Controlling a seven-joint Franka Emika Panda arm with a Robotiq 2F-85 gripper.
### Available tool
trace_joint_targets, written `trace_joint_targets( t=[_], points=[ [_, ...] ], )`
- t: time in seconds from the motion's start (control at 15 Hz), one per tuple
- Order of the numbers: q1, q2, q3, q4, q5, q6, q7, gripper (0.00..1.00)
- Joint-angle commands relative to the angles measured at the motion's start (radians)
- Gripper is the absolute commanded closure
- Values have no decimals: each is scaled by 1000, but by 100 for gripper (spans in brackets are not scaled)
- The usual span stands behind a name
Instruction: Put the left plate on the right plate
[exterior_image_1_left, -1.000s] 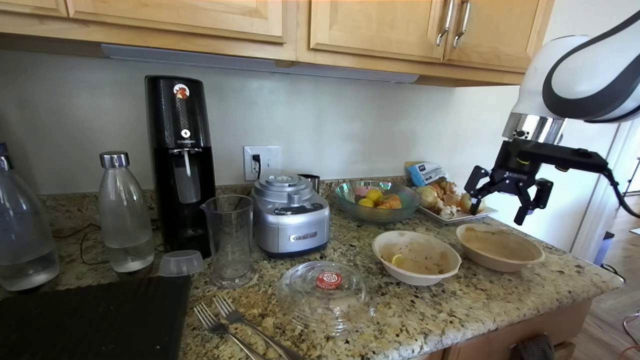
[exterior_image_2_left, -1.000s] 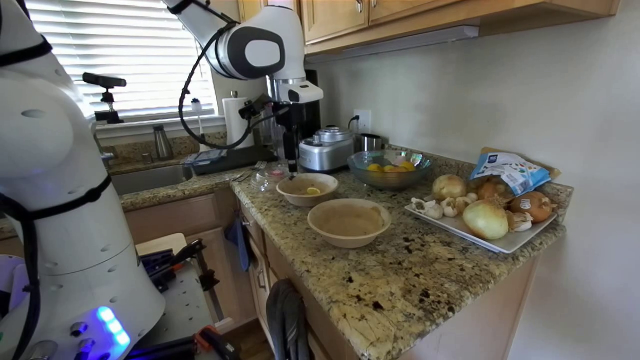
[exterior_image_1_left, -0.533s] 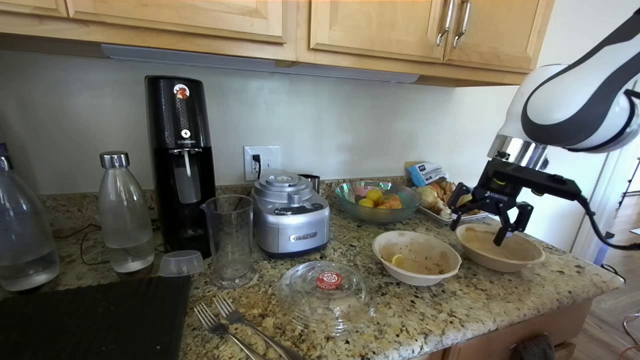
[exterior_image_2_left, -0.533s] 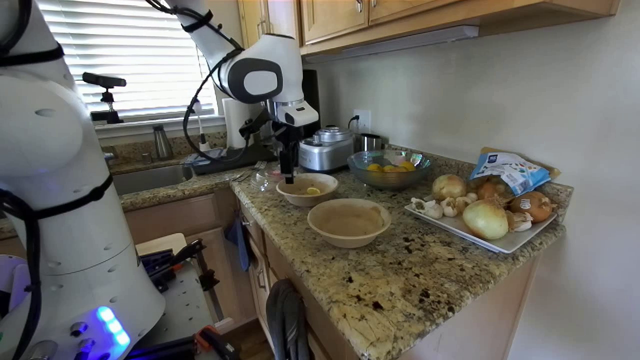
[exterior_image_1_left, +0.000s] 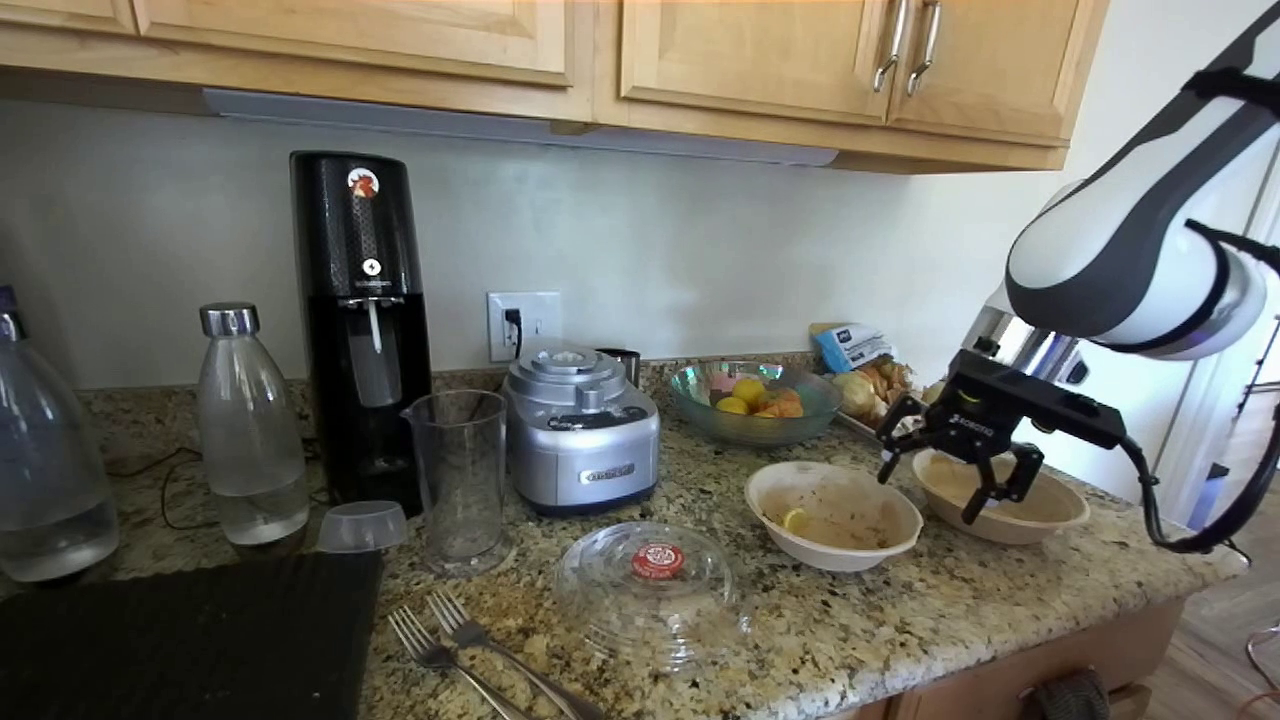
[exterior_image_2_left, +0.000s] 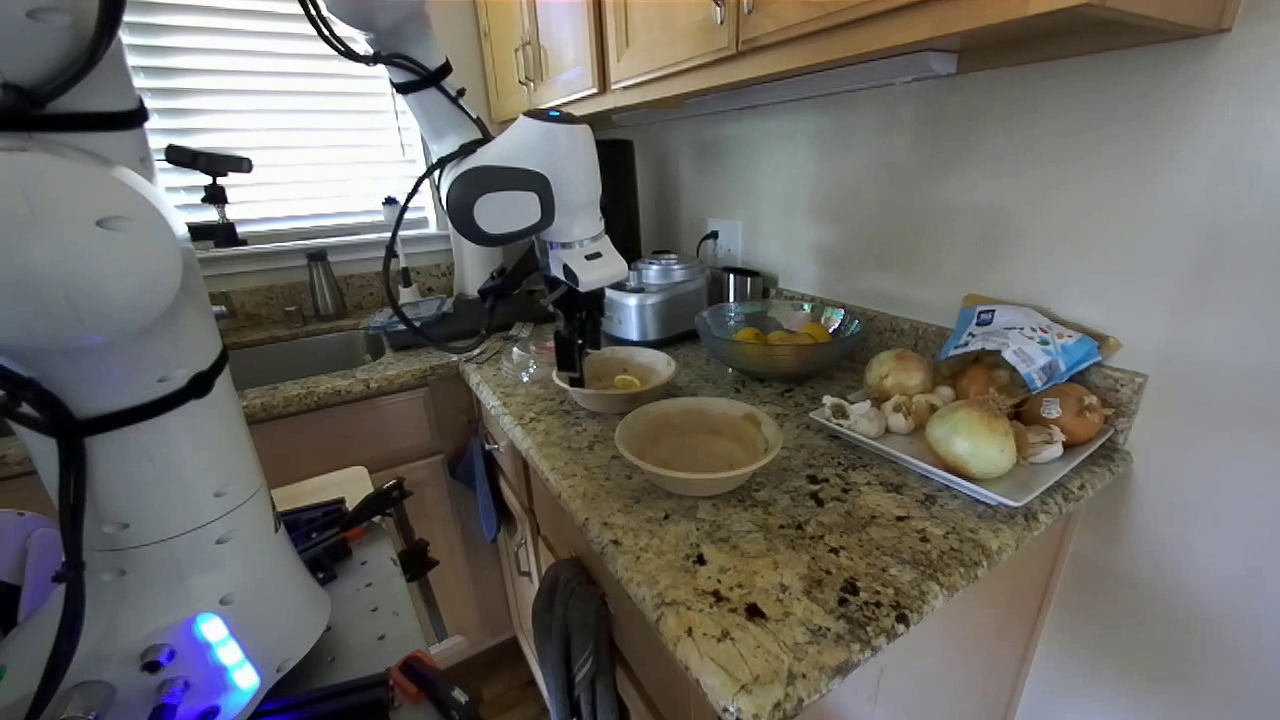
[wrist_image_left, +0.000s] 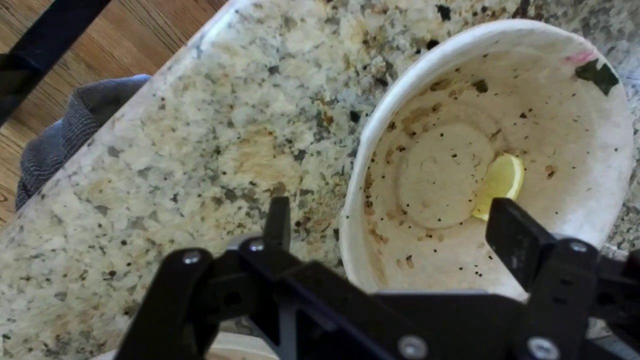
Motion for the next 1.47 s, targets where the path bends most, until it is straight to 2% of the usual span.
trace_joint_targets(
  t=[0.0, 0.27, 0.73, 0.87, 1.0, 1.13, 1.2, 1.4],
  points=[
    [10, -1, -11, 1, -3, -2, 4, 0],
    [11, 7, -10, 4, 9, 6, -2, 0],
    [-2, 77, 12, 19, 98, 149, -81, 0],
    [-6, 105, 15, 26, 124, 184, -89, 13],
    [-14, 134, 22, 40, 158, 197, -109, 15],
    [-22, 161, 31, 58, 188, 204, -126, 40],
    [-27, 173, 37, 66, 203, 203, -135, 44],
    [-36, 203, 45, 88, 237, 206, -161, 66]
  ],
)
